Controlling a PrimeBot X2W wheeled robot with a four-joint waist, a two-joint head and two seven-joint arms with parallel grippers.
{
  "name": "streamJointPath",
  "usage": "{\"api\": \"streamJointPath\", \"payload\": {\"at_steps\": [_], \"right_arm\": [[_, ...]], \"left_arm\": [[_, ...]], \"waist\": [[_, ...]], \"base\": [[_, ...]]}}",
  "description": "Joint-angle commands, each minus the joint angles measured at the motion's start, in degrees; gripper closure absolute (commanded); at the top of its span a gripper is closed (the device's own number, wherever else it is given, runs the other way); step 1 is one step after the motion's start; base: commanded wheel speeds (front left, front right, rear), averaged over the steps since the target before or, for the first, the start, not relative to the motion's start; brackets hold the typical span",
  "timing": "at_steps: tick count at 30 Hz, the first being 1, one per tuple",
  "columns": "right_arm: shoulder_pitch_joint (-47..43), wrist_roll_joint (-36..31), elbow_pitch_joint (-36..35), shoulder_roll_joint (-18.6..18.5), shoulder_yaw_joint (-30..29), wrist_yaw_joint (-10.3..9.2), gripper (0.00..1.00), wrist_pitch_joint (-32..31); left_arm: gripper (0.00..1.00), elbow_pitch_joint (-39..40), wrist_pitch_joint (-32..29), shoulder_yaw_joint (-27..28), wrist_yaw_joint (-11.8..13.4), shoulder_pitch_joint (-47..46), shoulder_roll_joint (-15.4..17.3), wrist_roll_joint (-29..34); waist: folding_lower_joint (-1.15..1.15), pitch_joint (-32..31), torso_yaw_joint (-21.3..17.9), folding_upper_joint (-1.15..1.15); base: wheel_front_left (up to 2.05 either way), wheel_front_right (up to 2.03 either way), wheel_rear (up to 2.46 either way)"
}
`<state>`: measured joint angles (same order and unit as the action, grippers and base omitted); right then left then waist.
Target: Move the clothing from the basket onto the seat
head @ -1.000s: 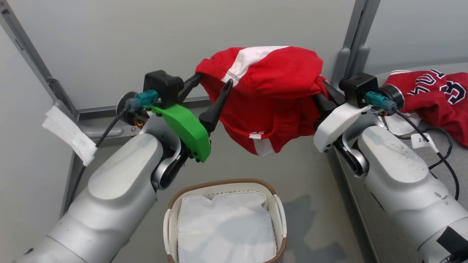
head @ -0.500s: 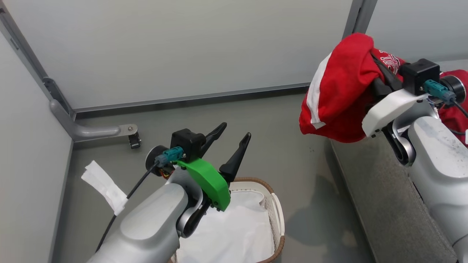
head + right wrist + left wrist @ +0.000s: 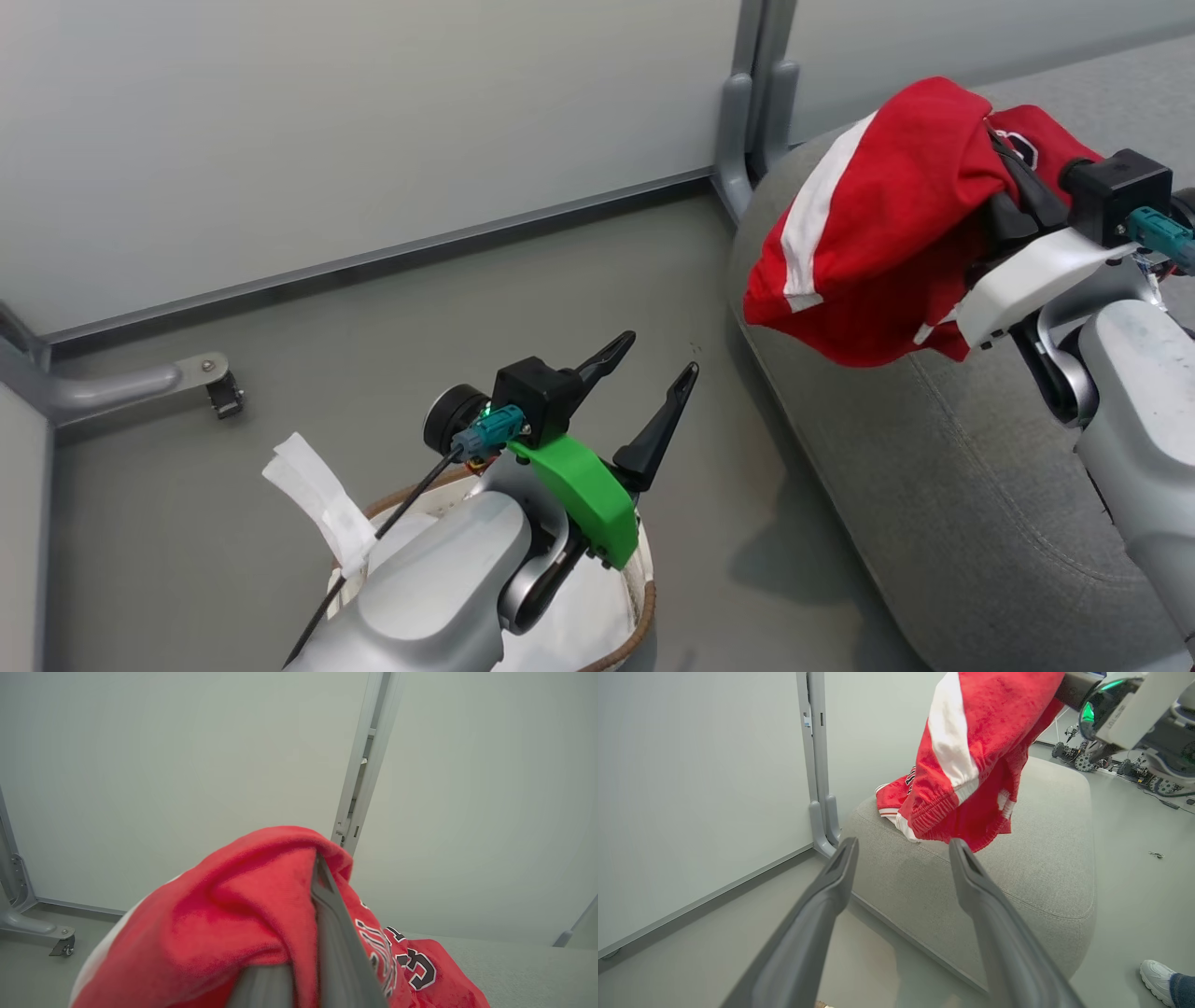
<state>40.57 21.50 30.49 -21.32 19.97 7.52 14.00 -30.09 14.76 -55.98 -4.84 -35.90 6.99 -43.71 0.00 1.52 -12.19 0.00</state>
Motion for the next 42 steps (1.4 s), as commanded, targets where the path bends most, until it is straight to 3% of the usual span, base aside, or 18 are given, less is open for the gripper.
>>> {"api": "streamJointPath", "payload": {"at_steps": [1, 13, 19, 26, 32, 42], "right_arm": [[-0.74, -0.48, -0.82, -0.46, -0.64, -0.07, 1.0, -0.19], [-4.19, -1.88, -4.09, 0.16, -5.29, -0.07, 1.0, -0.61], [-4.35, -2.19, -3.93, 1.45, -5.97, -0.06, 1.0, -0.65], [1.82, -2.14, -1.53, 1.49, -5.26, -0.07, 1.0, -1.9], [12.38, -1.41, 0.97, -1.53, -5.54, -0.07, 1.0, -4.52], [27.54, -2.04, 3.85, -13.72, -8.85, -0.07, 1.0, -10.19]], "left_arm": [[0.0, 0.09, 0.39, 0.04, 0.22, 0.28, -0.08, 0.57], [0.0, 0.57, 0.44, -0.66, 0.03, -0.99, -0.3, 2.89], [0.0, 1.32, 0.33, -0.91, 0.3, -1.59, 0.25, 3.29], [0.0, 4.11, -0.37, -0.6, 1.4, -3.36, 1.35, 3.98], [0.0, 9.23, -1.4, -0.06, 3.11, -5.24, 3.55, 5.16], [0.0, 19.6, -4.51, 0.47, 7.08, -8.77, 7.5, 8.65]], "waist": [[0.0, 3.34, -6.12, 0.0], [0.0, 7.52, -13.45, 0.0], [0.0, 9.05, -13.81, 0.0], [0.0, 12.67, -11.97, 0.0], [0.0, 18.02, -9.32, 0.0], [0.0, 27.85, -1.81, 0.0]], "base": [[0.0, 0.0, 0.0], [0.0, 0.0, 0.0], [0.0, 0.0, 0.0], [0.0, 0.0, 0.0], [0.0, 0.0, 0.0], [0.0, 0.0, 0.0]]}}
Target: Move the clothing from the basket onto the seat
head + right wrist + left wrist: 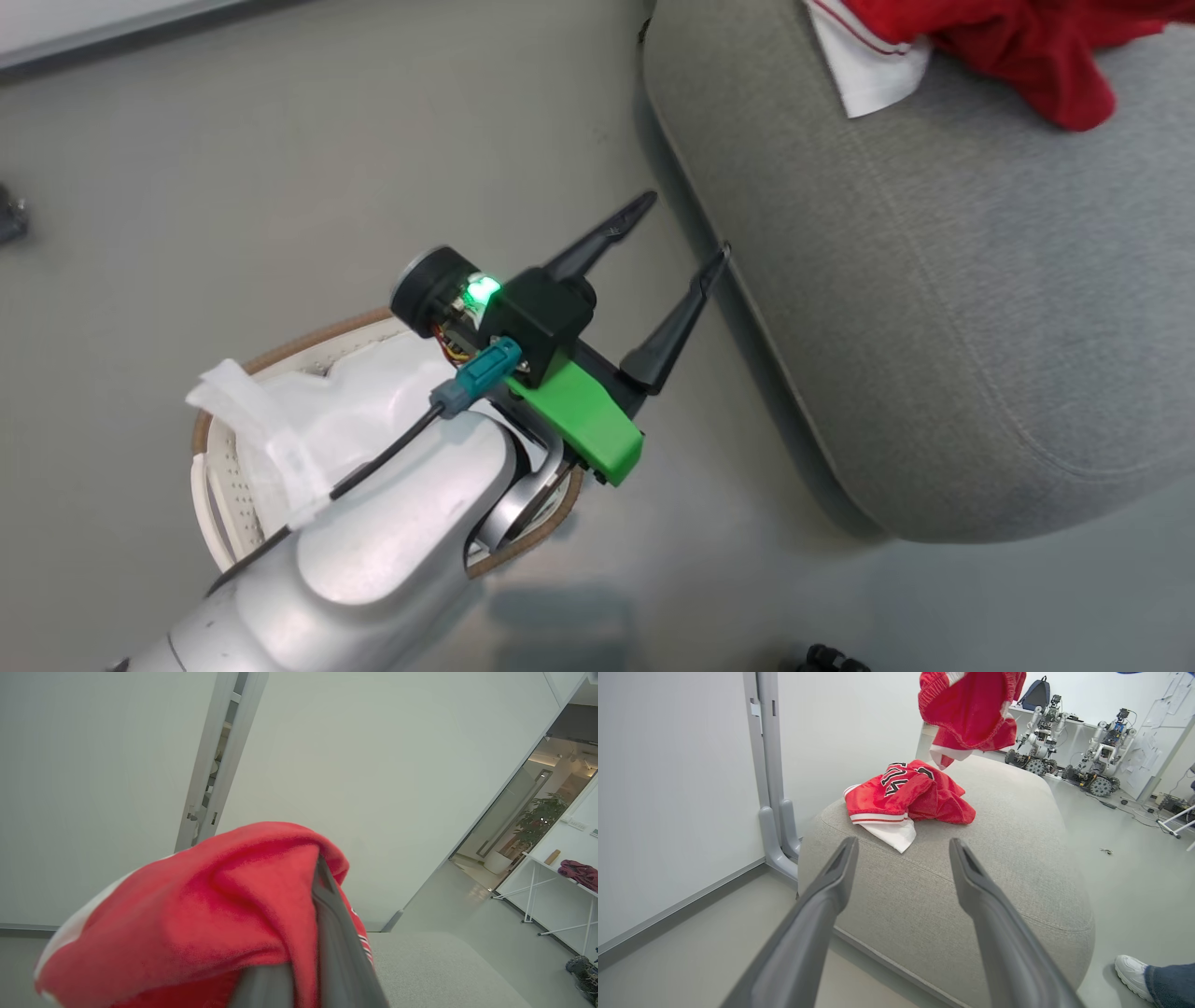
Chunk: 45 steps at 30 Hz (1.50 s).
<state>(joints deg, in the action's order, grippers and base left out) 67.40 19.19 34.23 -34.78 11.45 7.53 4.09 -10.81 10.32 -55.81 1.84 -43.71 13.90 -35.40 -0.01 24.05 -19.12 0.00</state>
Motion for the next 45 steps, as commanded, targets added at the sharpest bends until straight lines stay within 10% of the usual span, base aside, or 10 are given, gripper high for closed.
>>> {"api": "streamJointPath", "payload": {"at_steps": [1, 22, 23, 24, 25, 45], "right_arm": [[1.47, 0.51, 0.25, -0.83, -0.91, -0.08, 1.0, -0.61], [4.01, -7.61, 20.76, -0.09, -12.34, -0.08, 1.0, -3.8], [4.12, -7.79, 21.48, 0.23, -12.63, -0.08, 0.89, -3.37], [4.11, -7.91, 22.03, 0.51, -12.7, -0.08, 0.12, -3.02], [4.0, -8.06, 22.77, 0.99, -12.6, -0.08, 0.0, -2.59], [-8.62, 2.6, 15.81, 3.82, 1.52, -0.08, 0.0, 5.53]], "left_arm": [[0.0, 1.19, -0.09, 0.57, 0.88, -1.19, 1.15, 0.75], [0.0, 12.79, -4.68, -0.88, 4.0, -2.03, 6.05, 3.88], [0.0, 12.8, -4.79, -0.97, 3.94, -1.91, 6.22, 3.83], [0.0, 12.77, -4.92, -1.02, 3.91, -1.85, 6.31, 3.79], [0.0, 12.73, -4.93, -1.04, 3.91, -1.77, 6.37, 3.72], [0.0, 9.46, -3.79, -0.17, 4.76, 1.73, 7.61, 0.43]], "waist": [[0.01, 5.99, 5.52, 0.0], [0.01, 15.52, 9.84, 0.0], [0.01, 15.56, 9.7, 0.0], [0.01, 15.58, 9.58, 0.0], [0.01, 15.58, 9.38, 0.0], [0.01, 8.51, 1.02, 0.0]], "base": [[0.0, 0.0, 0.0], [0.0, 0.0, 0.0], [0.0, 0.0, 0.0], [0.0, 0.0, 0.0], [0.0, 0.0, 0.0], [0.0, 0.0, 0.0]]}}
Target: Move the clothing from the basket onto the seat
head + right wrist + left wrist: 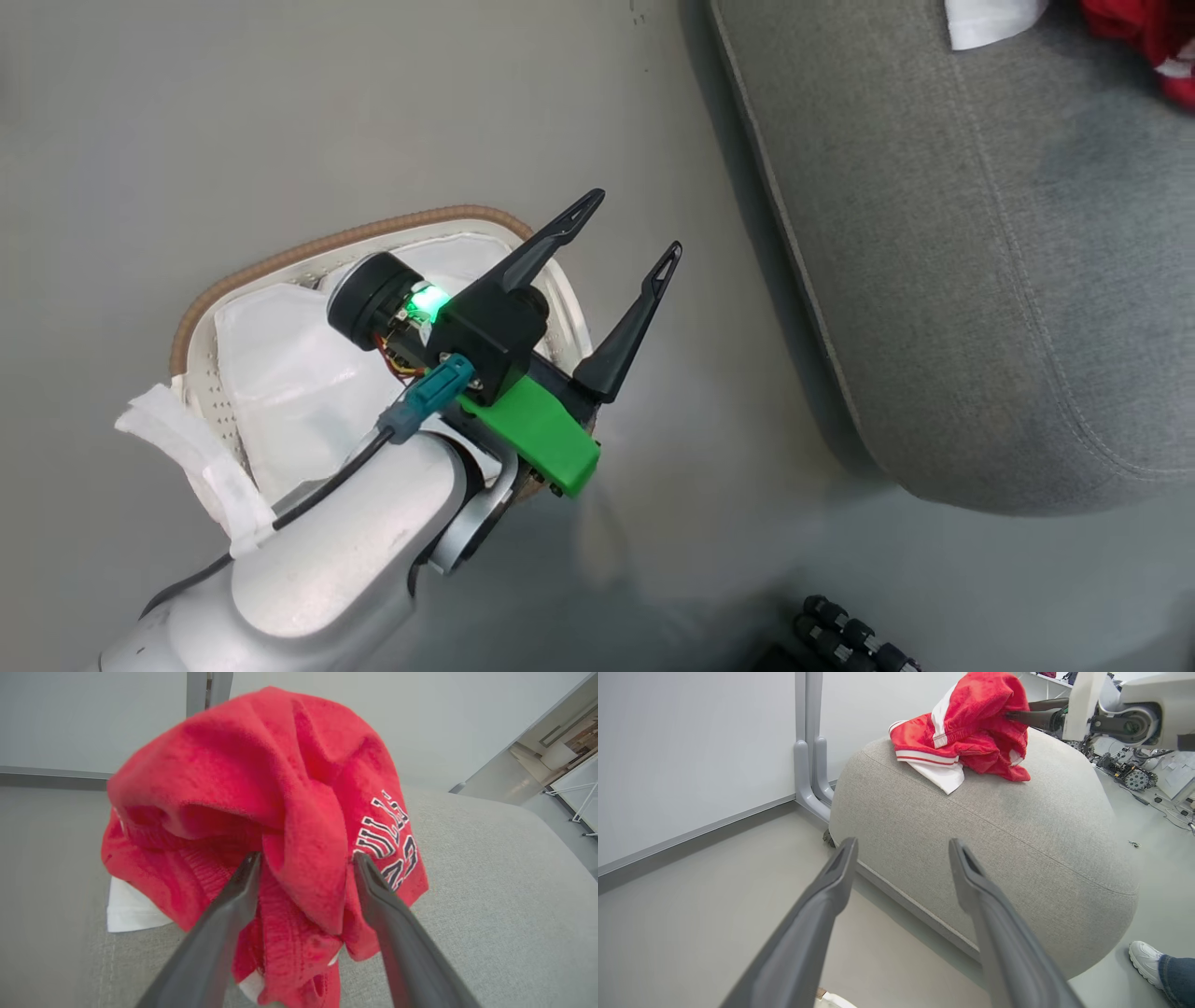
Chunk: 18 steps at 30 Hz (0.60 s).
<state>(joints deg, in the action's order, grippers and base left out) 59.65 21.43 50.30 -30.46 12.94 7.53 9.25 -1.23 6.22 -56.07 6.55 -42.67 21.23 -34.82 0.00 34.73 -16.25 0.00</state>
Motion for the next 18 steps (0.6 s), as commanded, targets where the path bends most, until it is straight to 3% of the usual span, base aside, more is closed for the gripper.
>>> {"api": "streamJointPath", "payload": {"at_steps": [1, 11, 18], "right_arm": [[-1.7, 1.0, -1.06, -0.63, 0.28, -0.08, 0.0, 0.7], [-8.33, 2.47, -10.09, -4.14, 0.39, -0.08, 0.0, 0.58], [-11.16, 0.21, -13.6, -1.56, -3.34, -0.07, 0.0, 0.32]], "left_arm": [[0.0, -0.36, 0.46, 0.12, 0.06, 0.94, 0.07, -0.36], [0.0, -4.46, 4.21, 1.65, -0.54, 3.82, -1.76, -4.0], [0.0, -8.95, 7.4, 4.31, -0.82, 6.05, -3.91, -6.88]], "waist": [[0.0, -2.7, -2.05, 0.0], [0.0, -9.96, -1.26, 0.0], [0.0, -15.02, 3.56, 0.0]], "base": [[0.0, 0.0, 0.0], [0.0, 0.0, 0.0], [0.0, 0.0, 0.0]]}}
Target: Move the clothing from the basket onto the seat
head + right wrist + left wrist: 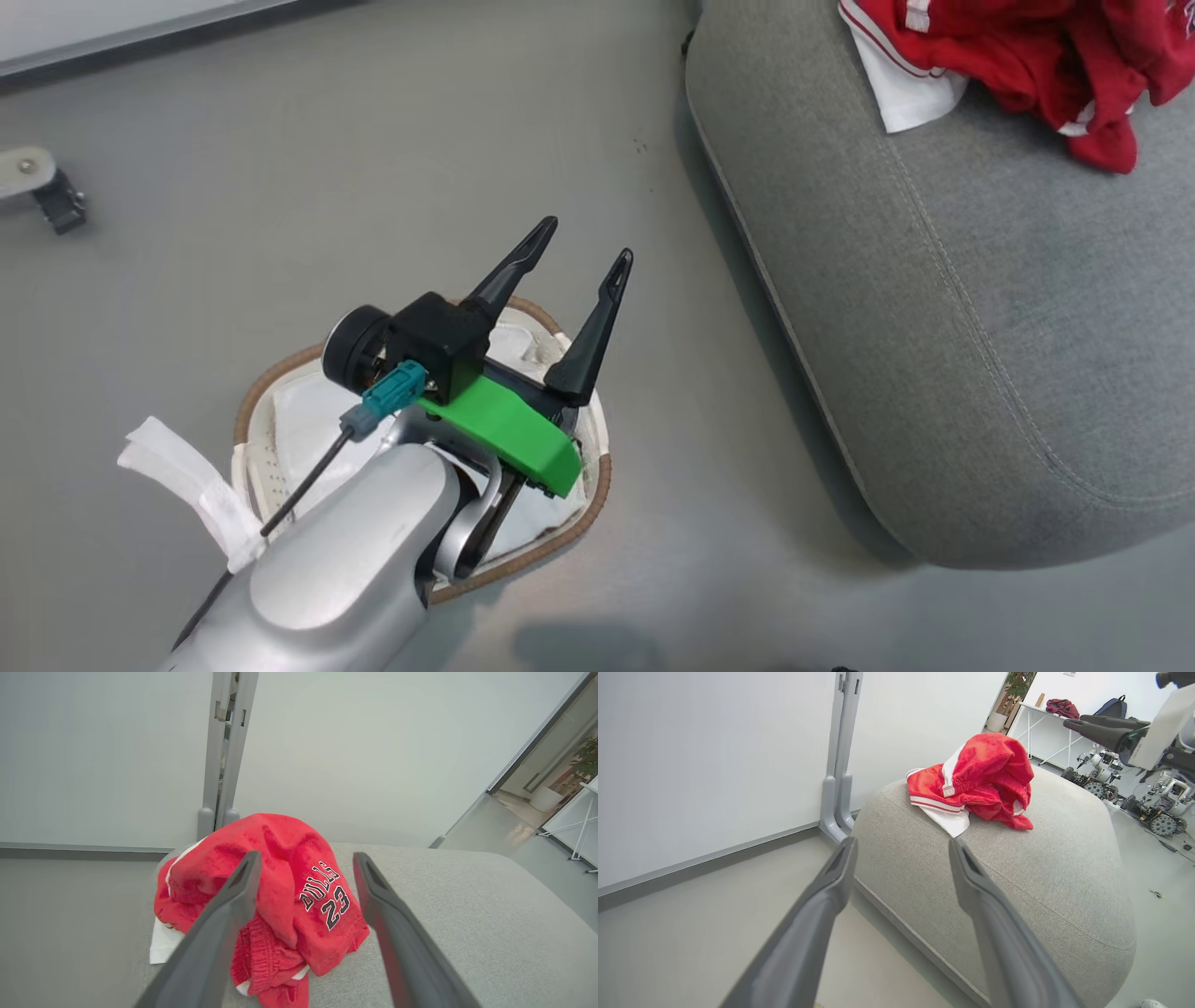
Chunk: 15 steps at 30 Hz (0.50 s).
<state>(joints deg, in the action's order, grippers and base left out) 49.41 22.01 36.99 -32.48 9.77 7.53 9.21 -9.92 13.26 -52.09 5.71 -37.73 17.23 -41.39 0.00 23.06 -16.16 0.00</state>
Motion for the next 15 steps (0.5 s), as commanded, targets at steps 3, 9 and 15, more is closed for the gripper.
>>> {"api": "streamJointPath", "payload": {"at_steps": [3, 9, 15], "right_arm": [[-2.27, -2.2, -0.69, 3.1, -2.02, -0.08, 0.0, 1.15], [-5.49, -4.9, -0.63, 9.24, -6.64, -0.08, 0.0, 3.42], [-12.6, -9.41, -2.69, 15.9, -12.35, -0.07, 0.0, 5.58]], "left_arm": [[0.0, -2.55, 1.45, 3.08, -0.61, 2.91, -1.0, -2.28], [0.0, -6.09, 1.95, 10.12, -0.72, 6.95, -1.23, -2.35], [0.0, -6.06, 1.88, 21.32, -0.49, 14.33, -2.4, 0.28]], "waist": [[0.0, -5.55, 6.15, 0.0], [0.0, -8.88, 10.54, 0.0], [0.0, -12.21, 14.28, 0.0]], "base": [[0.0, 0.0, 0.0], [0.0, 0.0, 0.0], [0.0, 0.0, 0.0]]}}
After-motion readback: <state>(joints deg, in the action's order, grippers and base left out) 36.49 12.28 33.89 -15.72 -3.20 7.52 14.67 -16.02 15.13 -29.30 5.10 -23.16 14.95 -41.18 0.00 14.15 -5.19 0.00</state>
